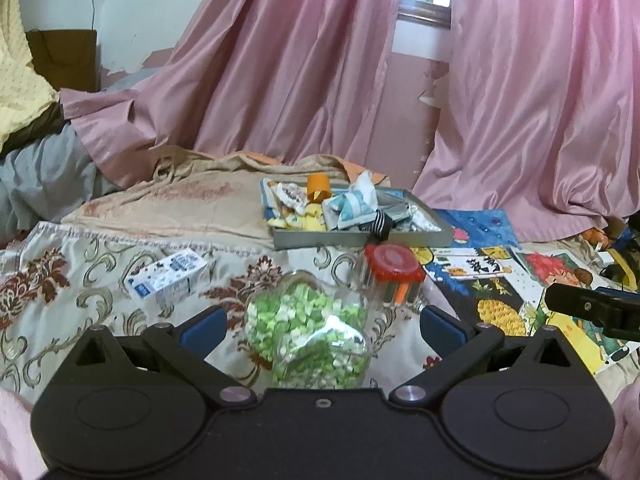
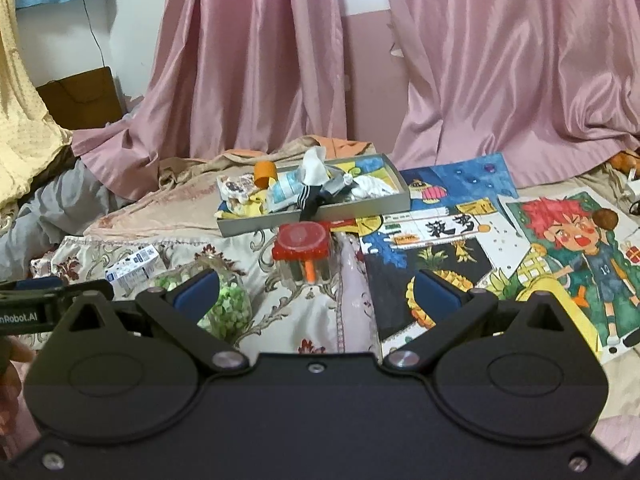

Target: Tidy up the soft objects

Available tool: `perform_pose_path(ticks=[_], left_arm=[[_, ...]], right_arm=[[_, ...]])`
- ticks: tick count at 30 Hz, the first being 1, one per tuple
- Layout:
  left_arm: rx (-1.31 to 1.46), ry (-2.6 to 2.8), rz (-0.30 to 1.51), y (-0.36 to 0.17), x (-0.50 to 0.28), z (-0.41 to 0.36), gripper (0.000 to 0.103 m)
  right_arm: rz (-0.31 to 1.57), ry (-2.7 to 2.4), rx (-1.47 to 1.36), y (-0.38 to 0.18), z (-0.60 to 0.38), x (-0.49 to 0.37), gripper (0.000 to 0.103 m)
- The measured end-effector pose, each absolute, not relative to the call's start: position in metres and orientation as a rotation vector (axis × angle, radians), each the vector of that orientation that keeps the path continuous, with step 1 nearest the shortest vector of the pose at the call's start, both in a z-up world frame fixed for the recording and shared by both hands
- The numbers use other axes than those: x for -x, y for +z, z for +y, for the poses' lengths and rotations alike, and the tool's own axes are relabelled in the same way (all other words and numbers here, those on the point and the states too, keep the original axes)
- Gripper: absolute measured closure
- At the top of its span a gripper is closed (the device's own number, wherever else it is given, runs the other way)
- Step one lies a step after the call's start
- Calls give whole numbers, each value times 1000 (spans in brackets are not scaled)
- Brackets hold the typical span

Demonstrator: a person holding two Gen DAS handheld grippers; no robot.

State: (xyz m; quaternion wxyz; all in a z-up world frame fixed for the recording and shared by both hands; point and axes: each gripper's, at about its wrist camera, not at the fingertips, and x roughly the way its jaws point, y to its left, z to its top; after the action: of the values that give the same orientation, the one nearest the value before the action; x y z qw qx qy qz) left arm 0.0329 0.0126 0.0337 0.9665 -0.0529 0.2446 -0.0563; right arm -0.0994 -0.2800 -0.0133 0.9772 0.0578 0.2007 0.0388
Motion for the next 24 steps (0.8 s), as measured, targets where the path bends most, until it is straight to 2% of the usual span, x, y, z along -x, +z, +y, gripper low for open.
perform_pose_path(ticks=[24], left_arm=[[132, -59, 614, 8, -43, 16, 1]], right_arm=[[532, 48, -82, -63, -263, 90, 0]])
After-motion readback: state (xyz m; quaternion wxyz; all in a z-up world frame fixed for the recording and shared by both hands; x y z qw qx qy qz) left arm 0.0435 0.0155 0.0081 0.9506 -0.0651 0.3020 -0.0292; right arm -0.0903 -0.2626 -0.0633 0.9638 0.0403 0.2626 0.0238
